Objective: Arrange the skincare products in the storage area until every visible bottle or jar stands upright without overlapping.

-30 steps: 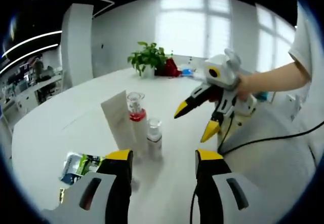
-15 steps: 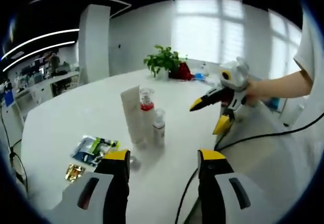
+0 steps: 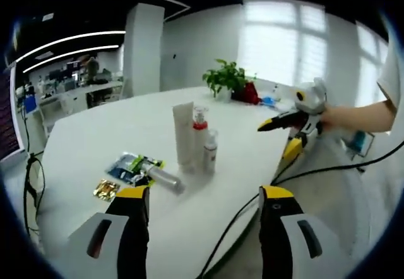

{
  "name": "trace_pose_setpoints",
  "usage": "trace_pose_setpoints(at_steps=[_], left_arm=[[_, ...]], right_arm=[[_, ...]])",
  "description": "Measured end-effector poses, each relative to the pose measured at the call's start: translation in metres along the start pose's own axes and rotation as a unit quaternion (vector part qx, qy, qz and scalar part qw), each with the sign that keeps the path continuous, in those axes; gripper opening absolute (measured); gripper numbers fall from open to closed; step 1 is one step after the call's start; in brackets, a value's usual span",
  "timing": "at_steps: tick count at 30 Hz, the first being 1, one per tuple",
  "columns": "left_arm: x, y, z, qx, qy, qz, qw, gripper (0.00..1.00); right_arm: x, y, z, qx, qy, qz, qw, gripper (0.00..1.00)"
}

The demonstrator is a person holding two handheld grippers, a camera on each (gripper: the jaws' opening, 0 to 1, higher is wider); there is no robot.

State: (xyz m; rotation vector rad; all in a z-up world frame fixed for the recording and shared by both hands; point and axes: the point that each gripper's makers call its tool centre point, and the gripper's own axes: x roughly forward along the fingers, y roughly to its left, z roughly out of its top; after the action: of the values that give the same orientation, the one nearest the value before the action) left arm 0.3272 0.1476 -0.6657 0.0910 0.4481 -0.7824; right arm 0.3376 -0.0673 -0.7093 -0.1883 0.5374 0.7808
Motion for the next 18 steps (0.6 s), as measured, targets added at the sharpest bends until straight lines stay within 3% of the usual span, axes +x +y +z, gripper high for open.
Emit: trace_pose_setpoints(at_steps=[4, 18], left_arm=[[-0.012, 0.006, 0.000, -0.010, -0.005, 0.015, 0.9998, 0.67], [-0.051, 0.031, -0.007, -0.057, -0.010, 0.066, 0.9961, 0.94]], right_arm=[[-0.002, 0.006, 0.004, 0.004, -0.005, -0.001, 1.0000, 0.84], [-0.012, 0.012, 0.014, 0.023, -0.015, -0.012, 0.9995, 0.95]])
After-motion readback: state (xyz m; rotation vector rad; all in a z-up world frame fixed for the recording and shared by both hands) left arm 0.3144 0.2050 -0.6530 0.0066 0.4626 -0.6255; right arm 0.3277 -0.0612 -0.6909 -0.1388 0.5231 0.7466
